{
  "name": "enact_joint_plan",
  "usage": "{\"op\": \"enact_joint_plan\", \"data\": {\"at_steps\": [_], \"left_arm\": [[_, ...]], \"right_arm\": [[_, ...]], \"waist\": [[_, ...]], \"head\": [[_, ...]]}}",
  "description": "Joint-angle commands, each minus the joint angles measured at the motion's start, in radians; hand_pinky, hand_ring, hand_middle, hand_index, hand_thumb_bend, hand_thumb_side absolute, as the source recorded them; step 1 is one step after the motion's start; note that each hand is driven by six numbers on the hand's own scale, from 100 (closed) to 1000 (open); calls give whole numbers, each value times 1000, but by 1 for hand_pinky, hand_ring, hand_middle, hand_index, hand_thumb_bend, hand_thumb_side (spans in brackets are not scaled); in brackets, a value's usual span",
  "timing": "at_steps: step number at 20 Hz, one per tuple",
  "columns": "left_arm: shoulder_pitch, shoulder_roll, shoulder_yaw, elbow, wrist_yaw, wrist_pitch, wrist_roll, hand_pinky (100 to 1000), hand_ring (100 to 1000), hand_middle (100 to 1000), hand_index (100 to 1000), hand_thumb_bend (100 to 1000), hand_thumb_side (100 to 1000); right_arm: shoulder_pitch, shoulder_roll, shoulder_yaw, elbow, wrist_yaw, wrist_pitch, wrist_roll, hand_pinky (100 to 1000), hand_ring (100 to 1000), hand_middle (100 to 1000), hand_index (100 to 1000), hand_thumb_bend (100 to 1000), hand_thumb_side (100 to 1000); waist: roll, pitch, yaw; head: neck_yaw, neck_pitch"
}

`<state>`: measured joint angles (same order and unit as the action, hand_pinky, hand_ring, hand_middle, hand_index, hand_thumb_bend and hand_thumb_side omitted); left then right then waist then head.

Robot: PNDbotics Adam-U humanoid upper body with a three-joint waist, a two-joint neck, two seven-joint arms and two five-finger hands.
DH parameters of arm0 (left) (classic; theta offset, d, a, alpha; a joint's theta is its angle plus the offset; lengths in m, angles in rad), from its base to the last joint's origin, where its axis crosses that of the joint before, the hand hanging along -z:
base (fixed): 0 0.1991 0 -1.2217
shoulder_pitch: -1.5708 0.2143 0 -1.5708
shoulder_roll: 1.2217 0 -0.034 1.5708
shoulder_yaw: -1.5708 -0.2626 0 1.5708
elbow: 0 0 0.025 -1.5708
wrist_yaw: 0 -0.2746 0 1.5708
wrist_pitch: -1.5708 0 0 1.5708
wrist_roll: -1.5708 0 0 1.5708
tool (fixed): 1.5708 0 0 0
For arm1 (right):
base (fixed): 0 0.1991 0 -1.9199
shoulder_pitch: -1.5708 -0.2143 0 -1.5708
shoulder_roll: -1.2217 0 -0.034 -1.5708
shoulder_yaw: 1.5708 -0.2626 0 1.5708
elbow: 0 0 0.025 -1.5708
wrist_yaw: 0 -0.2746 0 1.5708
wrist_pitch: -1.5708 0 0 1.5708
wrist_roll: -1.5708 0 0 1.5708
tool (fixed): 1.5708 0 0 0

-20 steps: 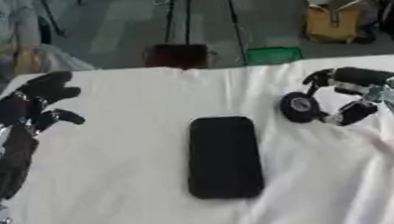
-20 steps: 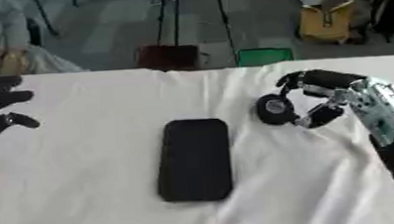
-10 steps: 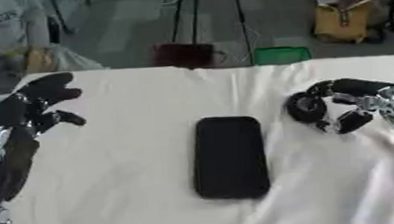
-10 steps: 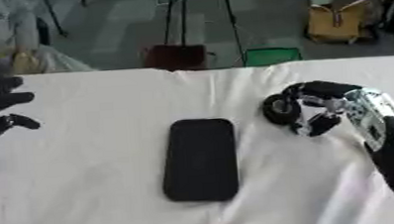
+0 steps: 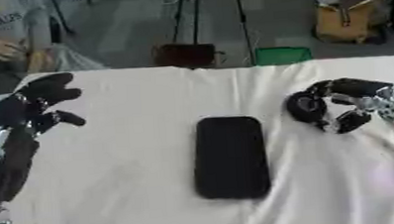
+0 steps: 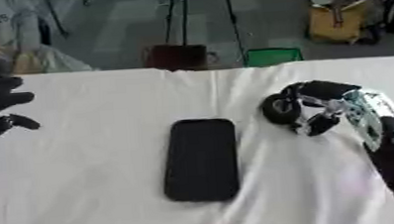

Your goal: Pick up objects on the table and place them in the box.

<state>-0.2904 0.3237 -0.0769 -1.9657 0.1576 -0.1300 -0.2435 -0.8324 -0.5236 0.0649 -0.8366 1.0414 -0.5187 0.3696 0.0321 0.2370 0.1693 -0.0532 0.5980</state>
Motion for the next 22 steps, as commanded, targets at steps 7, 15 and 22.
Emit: {"op": "enact_joint_plan", "data": {"at_steps": [7,15,22], "left_arm": [[-13,7,1,-16,4,-1,-3,641,837,847,826,171,959],[-12,6,1,-15,4,-1,-2,641,838,847,826,172,964],[-11,5,1,-14,5,-1,-1,641,838,846,826,172,963]], "right_arm": [[-26,-9,-2,-17,16,-7,-8,972,910,907,738,283,170],[-18,-8,-3,-24,42,1,-60,952,879,866,513,264,100],[-14,-9,4,-41,86,-2,-167,942,853,834,440,283,100]], "waist": [[0,-16,3],[-1,-17,0],[-1,-22,-3]], "head": [[3,-5],[8,-3],[10,-5]]}}
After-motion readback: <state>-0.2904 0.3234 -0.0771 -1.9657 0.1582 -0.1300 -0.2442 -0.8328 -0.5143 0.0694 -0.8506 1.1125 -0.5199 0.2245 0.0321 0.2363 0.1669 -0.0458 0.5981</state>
